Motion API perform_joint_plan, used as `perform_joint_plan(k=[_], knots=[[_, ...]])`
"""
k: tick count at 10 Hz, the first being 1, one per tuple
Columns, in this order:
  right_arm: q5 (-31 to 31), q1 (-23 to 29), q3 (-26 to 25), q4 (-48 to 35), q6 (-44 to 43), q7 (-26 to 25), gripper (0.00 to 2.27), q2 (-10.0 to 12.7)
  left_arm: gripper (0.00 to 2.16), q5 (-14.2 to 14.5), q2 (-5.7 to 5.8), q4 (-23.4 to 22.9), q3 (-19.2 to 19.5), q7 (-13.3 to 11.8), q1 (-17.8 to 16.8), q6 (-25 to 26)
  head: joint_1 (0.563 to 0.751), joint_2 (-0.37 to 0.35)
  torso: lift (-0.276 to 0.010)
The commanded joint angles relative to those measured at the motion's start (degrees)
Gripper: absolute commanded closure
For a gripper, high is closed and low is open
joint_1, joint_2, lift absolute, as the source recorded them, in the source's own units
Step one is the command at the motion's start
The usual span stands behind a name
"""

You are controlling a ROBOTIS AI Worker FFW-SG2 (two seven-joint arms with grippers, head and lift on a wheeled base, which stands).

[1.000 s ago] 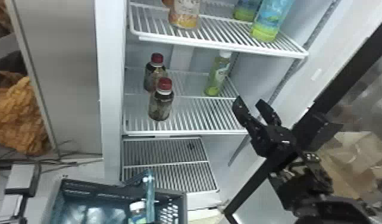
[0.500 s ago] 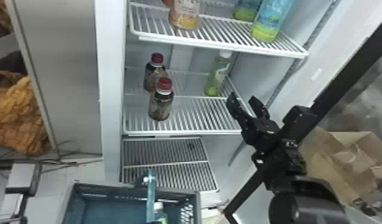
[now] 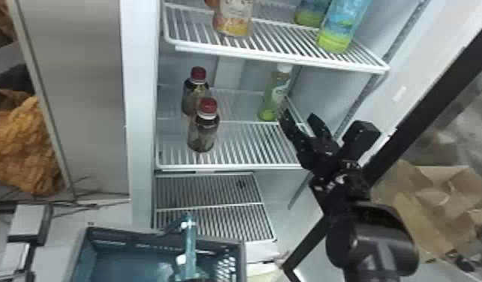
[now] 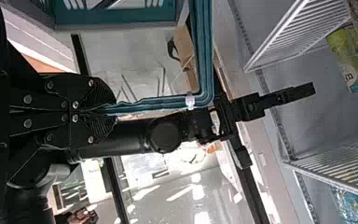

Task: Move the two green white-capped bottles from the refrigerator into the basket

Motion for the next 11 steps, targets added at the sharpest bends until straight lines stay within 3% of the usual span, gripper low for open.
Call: perform_joint_plan(k=[1,6,11], knots=[[1.0,-2.2,0.5,2.9,0.0,0.0,0.46,-0.3,1.16,-0.1,0.09,0.0,-0.1,0.0,-0.1,0.0,0.695,-0.350,-0.263],[2.0,-7.0,1.9,7.9,1.4,-0.6,0.20,-0.5,1.16,0.1,0.00,0.0,-0.1,0.0,-0.1,0.0,0.695,-0.350,-0.263],[1.5,-12.8,3.2,15.5,0.8,-1.3,0.16,-1.1,1.16,0.1,-0.09,0.0,0.1,0.1,-0.1,-0.2,0.695,-0.350,-0.263]])
